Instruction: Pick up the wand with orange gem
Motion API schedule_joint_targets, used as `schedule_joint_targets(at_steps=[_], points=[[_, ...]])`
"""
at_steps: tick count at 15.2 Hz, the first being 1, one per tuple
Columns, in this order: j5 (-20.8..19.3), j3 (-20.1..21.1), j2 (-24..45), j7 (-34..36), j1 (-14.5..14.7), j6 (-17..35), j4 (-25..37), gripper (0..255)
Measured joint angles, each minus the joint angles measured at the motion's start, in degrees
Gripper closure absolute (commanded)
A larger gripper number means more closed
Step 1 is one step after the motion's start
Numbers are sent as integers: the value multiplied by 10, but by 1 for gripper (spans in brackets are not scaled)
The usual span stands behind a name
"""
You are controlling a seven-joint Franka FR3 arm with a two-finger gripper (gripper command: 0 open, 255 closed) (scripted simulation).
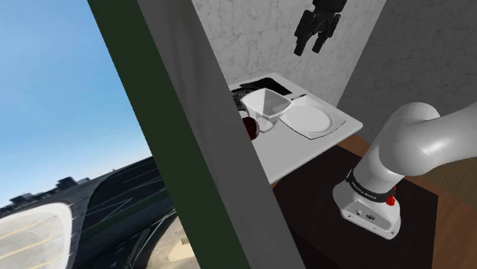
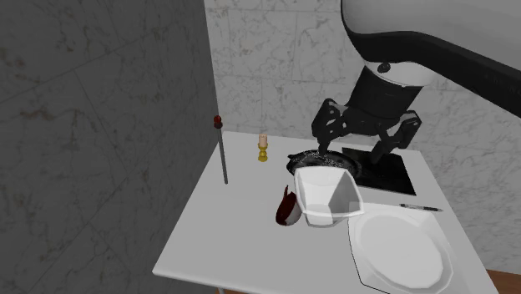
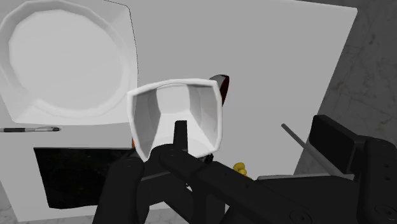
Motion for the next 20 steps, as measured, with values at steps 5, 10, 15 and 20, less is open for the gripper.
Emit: schedule_joint_targets(at_steps=[5,10,15,20], points=[[8,28,50,27,7,28,21,0],[14,78,149,78,16,66,80,0],[3,118,247,125,19,91,149,0],[-27,160,366,186,26,104,248,0]])
